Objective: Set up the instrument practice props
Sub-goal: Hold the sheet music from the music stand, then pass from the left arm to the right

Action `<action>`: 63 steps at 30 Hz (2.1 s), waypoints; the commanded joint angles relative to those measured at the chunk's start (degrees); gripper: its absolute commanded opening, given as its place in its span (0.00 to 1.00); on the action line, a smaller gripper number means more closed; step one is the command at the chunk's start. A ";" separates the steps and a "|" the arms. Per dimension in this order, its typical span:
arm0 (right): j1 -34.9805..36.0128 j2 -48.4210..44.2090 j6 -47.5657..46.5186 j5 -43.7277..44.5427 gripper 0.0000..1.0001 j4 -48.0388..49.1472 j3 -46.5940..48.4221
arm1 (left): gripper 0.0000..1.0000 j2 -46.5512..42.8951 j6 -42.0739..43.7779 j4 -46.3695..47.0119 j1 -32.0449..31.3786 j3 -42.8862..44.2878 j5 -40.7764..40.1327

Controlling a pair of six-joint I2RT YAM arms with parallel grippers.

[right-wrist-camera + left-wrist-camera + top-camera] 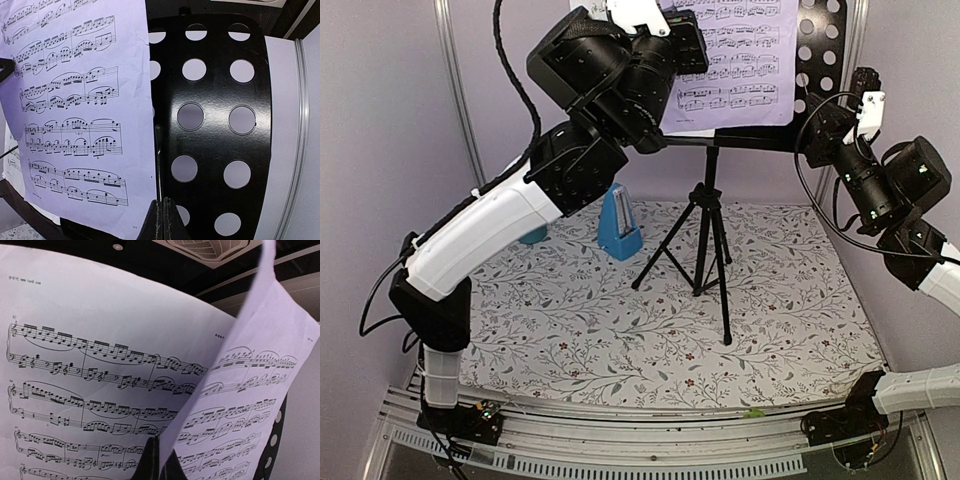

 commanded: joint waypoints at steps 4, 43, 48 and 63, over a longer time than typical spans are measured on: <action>-0.23 1.59 -0.78 -3.64 0.00 -1.91 -1.19 | 0.00 1.25 -0.20 0.46 -0.63 0.64 1.34; -0.27 0.89 2.74 -7.07 0.43 -11.12 4.42 | 0.00 1.39 -7.39 -5.55 -0.08 0.41 14.04; -0.46 -2.21 1.50 -10.21 0.58 -13.90 5.36 | 0.00 1.17 -7.52 -6.36 0.14 0.41 14.32; -13.49 1.92 2.21 -24.61 0.78 -13.64 13.20 | 0.00 0.16 -8.25 -8.26 0.88 -0.03 16.47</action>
